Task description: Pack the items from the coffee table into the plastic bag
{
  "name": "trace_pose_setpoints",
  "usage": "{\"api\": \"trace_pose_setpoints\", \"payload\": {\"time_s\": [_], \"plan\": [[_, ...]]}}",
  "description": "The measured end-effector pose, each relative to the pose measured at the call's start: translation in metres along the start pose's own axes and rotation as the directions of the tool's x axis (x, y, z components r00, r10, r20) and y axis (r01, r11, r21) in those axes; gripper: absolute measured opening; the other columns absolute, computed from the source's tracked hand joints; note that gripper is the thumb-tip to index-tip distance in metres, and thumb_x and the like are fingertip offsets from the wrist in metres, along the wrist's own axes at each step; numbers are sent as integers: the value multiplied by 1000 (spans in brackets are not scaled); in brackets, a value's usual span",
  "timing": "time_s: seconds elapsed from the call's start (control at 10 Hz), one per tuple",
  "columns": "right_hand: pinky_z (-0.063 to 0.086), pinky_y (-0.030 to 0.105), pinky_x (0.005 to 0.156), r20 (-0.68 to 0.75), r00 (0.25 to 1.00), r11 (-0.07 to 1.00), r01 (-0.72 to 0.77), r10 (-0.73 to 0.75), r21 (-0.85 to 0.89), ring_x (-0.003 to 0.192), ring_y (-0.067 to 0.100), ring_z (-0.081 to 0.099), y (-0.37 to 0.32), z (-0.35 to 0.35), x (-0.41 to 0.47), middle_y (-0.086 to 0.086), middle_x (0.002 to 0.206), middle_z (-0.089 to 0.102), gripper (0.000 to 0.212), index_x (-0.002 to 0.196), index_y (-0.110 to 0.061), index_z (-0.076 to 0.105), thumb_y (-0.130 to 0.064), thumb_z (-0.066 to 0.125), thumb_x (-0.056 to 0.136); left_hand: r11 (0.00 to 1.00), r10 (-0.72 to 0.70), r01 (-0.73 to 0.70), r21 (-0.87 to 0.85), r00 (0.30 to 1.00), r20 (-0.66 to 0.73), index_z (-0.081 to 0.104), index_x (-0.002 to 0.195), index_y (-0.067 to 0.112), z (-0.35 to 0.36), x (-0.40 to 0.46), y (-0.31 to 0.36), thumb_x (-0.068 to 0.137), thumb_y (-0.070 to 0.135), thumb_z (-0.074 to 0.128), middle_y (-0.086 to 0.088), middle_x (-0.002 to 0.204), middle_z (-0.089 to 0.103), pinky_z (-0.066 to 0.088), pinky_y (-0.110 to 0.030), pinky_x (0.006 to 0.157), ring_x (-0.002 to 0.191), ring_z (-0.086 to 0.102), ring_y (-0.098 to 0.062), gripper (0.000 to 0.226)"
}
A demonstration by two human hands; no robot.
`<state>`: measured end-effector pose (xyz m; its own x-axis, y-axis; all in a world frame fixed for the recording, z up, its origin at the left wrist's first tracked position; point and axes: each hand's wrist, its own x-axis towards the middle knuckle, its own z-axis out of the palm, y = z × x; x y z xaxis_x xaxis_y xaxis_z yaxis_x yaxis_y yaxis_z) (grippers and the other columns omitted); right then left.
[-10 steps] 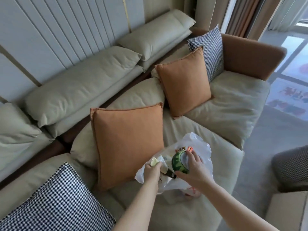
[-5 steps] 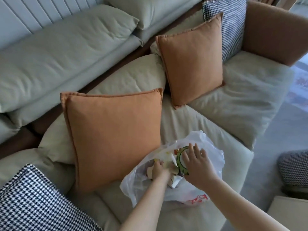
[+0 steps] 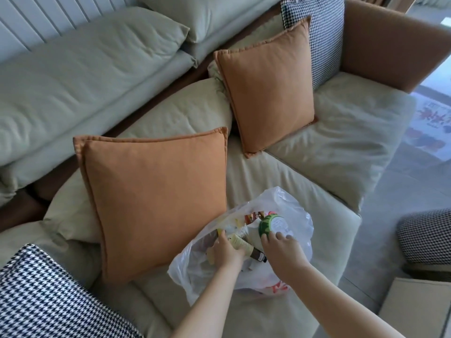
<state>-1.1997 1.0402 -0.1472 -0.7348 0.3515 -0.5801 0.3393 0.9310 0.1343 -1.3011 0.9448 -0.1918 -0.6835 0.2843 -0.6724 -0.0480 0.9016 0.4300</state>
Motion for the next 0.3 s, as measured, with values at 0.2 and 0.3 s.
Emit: {"api": "trace_pose_setpoints", "payload": {"time_s": [0.2,0.3], "plan": [[39,34,94,-115,993,996,-11,21,88,112,27,52,-12,-33,-33,8,121,57,54,135,-8,36,-5,53,84,988,140,-142,59,989,43,43,135,19,-47,-41,0,89,26,54,-5,121,62,55,-36,86,106,62,-25,48],[35,35,100,-196,974,984,-80,111,161,118,29,50,-11,-59,-55,6,125,57,55,141,-10,30,-10,47,89,933,294,-291,214,956,17,45,131,21,-83,-77,15,92,31,50,-2,118,62,51,-35,88,106,61,-25,41]]}}
